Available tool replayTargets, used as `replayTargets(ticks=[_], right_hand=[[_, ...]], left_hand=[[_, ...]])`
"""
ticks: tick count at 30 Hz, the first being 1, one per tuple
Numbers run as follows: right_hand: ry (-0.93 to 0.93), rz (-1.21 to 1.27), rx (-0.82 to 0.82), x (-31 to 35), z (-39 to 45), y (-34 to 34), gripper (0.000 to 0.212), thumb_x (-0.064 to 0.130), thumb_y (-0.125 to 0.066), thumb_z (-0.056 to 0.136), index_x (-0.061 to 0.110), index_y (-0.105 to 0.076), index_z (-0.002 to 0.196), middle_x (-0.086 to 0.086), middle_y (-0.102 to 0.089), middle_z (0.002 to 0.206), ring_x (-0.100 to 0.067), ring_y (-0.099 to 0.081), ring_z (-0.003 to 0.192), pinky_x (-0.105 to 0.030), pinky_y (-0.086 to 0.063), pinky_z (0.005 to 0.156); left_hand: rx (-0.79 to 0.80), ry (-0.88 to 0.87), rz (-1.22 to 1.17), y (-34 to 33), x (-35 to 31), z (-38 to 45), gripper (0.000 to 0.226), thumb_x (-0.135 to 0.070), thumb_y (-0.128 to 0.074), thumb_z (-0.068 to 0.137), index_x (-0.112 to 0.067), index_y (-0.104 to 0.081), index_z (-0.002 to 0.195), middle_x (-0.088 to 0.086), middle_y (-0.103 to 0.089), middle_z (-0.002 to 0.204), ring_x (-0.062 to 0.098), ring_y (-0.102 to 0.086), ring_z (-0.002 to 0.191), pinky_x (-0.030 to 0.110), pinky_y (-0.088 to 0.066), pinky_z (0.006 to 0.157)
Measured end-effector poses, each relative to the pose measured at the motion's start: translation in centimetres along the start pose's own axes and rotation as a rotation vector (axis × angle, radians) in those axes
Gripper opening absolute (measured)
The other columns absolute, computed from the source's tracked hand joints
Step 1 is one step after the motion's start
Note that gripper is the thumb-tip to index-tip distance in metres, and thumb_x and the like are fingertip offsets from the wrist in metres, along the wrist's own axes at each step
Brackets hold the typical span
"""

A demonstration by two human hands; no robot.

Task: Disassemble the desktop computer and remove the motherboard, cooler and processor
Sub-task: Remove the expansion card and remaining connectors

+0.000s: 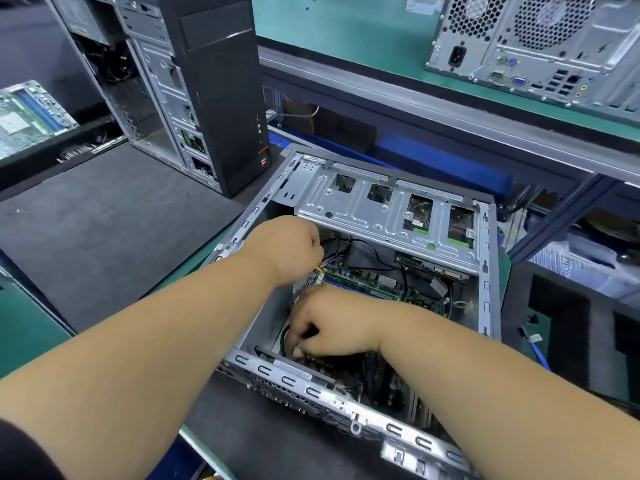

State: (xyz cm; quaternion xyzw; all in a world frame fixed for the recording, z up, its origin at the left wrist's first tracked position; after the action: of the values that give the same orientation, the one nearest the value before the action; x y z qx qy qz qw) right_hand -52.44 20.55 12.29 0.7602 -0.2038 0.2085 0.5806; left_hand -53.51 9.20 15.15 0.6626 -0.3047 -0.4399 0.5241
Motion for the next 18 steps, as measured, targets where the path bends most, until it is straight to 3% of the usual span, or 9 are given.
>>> replayTargets(ticks=[3, 5, 7, 10, 13, 15, 18], right_hand=[[-0.166, 0.218, -0.154, -1.4, -0.1, 2.2, 0.016, 0.015, -0.063, 0.082, 0.026, -0.074, 0.079, 0.01, -0.071, 0.086, -0.012, -0.063, 0.086, -0.033, -0.051, 0.084], [-0.369, 0.198, -0.319, -3.5, -0.5, 3.5, 0.015, 0.018, -0.056, 0.083, 0.027, -0.064, 0.075, 0.007, -0.064, 0.086, -0.018, -0.06, 0.085, -0.034, -0.051, 0.078], [-0.588, 0.084, -0.394, -5.6, -1.2, 3.9, 0.011, 0.019, -0.05, 0.088, 0.022, -0.061, 0.087, -0.001, -0.059, 0.097, -0.025, -0.056, 0.09, -0.033, -0.046, 0.073], [-0.81, 0.041, -0.306, -8.0, -1.5, 3.2, 0.029, 0.01, -0.046, 0.09, 0.011, -0.055, 0.118, -0.013, -0.055, 0.12, -0.032, -0.054, 0.106, -0.033, -0.046, 0.08], [-0.906, 0.062, -0.242, -9.0, -1.4, 2.6, 0.044, 0.008, -0.049, 0.091, 0.01, -0.044, 0.135, -0.015, -0.053, 0.125, -0.033, -0.056, 0.107, -0.033, -0.047, 0.08], [-0.919, 0.064, -0.235, -9.5, -1.1, 2.3, 0.047, 0.01, -0.051, 0.093, 0.013, -0.041, 0.139, -0.015, -0.054, 0.126, -0.032, -0.056, 0.105, -0.032, -0.048, 0.08], [-0.884, 0.128, -0.264, -10.1, -0.6, 2.0, 0.033, 0.012, -0.053, 0.092, 0.014, -0.053, 0.124, -0.009, -0.057, 0.104, -0.026, -0.056, 0.086, -0.025, -0.041, 0.065]], left_hand=[[-0.007, 0.048, 0.01, 0.2, 0.2, 0.2, 0.023, -0.027, -0.045, 0.081, -0.019, -0.067, 0.077, -0.003, -0.063, 0.072, 0.022, -0.058, 0.073, 0.026, -0.043, 0.058], [-0.001, 0.073, -0.029, 0.3, 0.3, 0.3, 0.023, -0.024, -0.046, 0.081, -0.02, -0.069, 0.08, -0.003, -0.065, 0.077, 0.022, -0.06, 0.076, 0.029, -0.049, 0.062], [0.029, 0.101, -0.093, 0.4, 0.5, 0.5, 0.025, -0.021, -0.047, 0.081, -0.022, -0.071, 0.085, -0.003, -0.068, 0.082, 0.02, -0.062, 0.08, 0.033, -0.055, 0.07], [0.204, 0.092, -0.159, 0.0, 0.5, 1.1, 0.03, -0.019, -0.047, 0.085, -0.026, -0.071, 0.101, -0.003, -0.069, 0.1, 0.018, -0.063, 0.091, 0.032, -0.053, 0.082], [0.496, 0.016, 0.088, -1.2, 0.3, 2.4, 0.032, -0.02, -0.049, 0.091, -0.012, -0.063, 0.118, 0.005, -0.061, 0.12, 0.023, -0.058, 0.108, 0.034, -0.046, 0.095], [0.645, -0.069, 0.263, -2.0, 0.1, 3.1, 0.027, -0.024, -0.048, 0.094, -0.011, -0.062, 0.113, 0.005, -0.058, 0.121, 0.023, -0.054, 0.108, 0.035, -0.043, 0.098], [0.776, -0.15, 0.4, -3.1, -0.1, 4.0, 0.041, -0.032, -0.051, 0.096, -0.012, -0.057, 0.131, 0.003, -0.055, 0.133, 0.024, -0.052, 0.12, 0.039, -0.04, 0.104]])
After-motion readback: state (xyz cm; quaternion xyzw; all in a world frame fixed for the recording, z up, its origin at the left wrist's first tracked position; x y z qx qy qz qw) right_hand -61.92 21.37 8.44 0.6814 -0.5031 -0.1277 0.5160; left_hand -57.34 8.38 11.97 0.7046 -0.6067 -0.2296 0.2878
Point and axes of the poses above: each hand's wrist, its own z-axis towards the middle knuckle, its own y-axis out of the back of the hand, x = y × z, the point moved 5 cm from there along z, towards the middle knuckle
